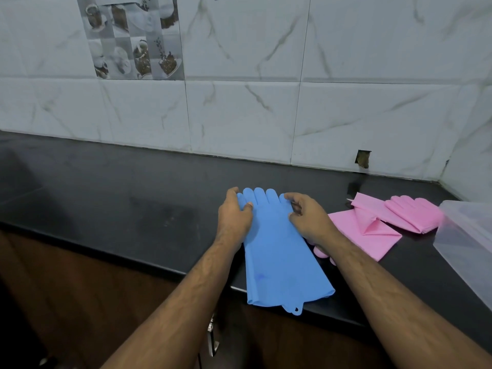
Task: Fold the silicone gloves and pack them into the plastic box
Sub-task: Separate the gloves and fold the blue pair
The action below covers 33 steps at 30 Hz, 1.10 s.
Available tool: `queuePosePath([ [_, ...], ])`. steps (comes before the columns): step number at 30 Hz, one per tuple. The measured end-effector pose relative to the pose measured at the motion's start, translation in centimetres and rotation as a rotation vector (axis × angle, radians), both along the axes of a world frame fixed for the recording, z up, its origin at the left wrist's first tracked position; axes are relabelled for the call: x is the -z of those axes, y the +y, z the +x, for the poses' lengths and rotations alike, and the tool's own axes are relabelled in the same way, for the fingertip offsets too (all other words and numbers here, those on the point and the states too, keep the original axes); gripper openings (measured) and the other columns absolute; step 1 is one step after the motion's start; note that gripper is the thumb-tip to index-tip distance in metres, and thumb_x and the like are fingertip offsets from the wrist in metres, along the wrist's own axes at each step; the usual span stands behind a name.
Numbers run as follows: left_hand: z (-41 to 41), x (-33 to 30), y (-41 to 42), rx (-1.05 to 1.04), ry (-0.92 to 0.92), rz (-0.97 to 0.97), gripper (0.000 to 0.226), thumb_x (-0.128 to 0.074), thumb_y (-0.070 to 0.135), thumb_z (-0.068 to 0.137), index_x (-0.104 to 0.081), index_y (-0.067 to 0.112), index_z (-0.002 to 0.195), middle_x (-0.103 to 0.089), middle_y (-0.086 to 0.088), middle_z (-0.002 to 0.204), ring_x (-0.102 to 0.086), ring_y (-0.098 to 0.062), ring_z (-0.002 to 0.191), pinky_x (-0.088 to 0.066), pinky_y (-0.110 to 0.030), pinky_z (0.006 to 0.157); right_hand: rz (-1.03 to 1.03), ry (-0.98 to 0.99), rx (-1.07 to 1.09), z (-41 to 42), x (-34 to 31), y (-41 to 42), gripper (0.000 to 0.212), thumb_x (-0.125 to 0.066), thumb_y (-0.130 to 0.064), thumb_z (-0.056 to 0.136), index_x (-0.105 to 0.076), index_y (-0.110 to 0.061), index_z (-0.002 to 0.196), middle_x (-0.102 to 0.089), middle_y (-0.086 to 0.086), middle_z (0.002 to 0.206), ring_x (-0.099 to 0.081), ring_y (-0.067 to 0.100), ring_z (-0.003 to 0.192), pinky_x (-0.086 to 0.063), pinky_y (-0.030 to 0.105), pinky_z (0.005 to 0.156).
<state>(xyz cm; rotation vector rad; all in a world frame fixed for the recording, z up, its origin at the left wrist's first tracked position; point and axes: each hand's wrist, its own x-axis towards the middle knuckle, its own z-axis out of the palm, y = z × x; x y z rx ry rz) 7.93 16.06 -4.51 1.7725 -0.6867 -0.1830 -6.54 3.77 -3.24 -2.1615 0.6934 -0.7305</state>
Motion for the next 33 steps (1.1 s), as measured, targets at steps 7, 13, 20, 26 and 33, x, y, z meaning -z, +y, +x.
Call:
queuePosePath([
  [7, 0.4, 0.2, 0.1, -0.177, 0.015, -0.007, 0.041, -0.053, 0.016, 0.100, -0.051, 0.009, 0.141, -0.060, -0.007, 0.134, -0.061, -0.022, 0.113, -0.047, -0.031, 0.086, 0.040, 0.083, 0.079, 0.2, 0.0, -0.2, 0.041, -0.050, -0.006, 0.095, -0.058, -0.018, 0.133, -0.069, -0.004, 0.116, -0.066, 0.016, 0.108, -0.055, 0.039, 0.095],
  [13, 0.6, 0.4, -0.1, -0.249, 0.022, 0.010, 0.029, -0.065, 0.012, 0.094, -0.067, 0.017, 0.123, -0.070, 0.002, 0.109, -0.069, -0.020, 0.100, -0.055, -0.033, 0.083, -0.081, 0.134, 0.123, 0.3, -0.1, -0.4, 0.044, -0.054, -0.008, 0.095, -0.058, -0.013, 0.139, -0.069, 0.000, 0.106, -0.064, 0.018, 0.100, -0.045, 0.025, 0.084],
  [20, 1.5, 0.1, -0.3, -0.252, 0.144, -0.179, 0.024, -0.074, 0.004, 0.087, -0.069, 0.016, 0.107, -0.076, 0.008, 0.085, -0.072, -0.011, 0.091, -0.059, -0.038, 0.093, -0.027, 0.139, 0.189, 0.3, 0.1, -0.3, 0.037, -0.059, -0.030, 0.098, -0.059, -0.012, 0.130, -0.066, -0.003, 0.098, -0.062, 0.016, 0.093, -0.043, 0.026, 0.072],
  [26, 1.3, -0.7, -0.3, -0.192, 0.074, -0.384, 0.035, -0.076, 0.009, 0.087, -0.059, 0.029, 0.110, -0.078, 0.018, 0.078, -0.069, 0.009, 0.085, -0.044, -0.004, 0.076, 0.051, 0.123, 0.199, 0.1, -0.1, -0.3, 0.022, -0.067, -0.029, 0.093, -0.066, -0.017, 0.111, -0.070, 0.001, 0.089, -0.068, 0.018, 0.086, -0.052, 0.028, 0.061],
  [33, 1.9, -0.3, -0.9, -0.253, 0.037, -0.026, 0.014, -0.070, 0.016, 0.091, -0.070, 0.019, 0.105, -0.074, 0.007, 0.094, -0.071, -0.018, 0.095, -0.057, -0.036, 0.087, 0.081, 0.082, 0.199, 0.1, -0.1, -0.1, 0.018, -0.068, -0.021, 0.091, -0.068, -0.016, 0.108, -0.066, -0.002, 0.079, -0.063, 0.013, 0.074, -0.050, 0.026, 0.060],
])
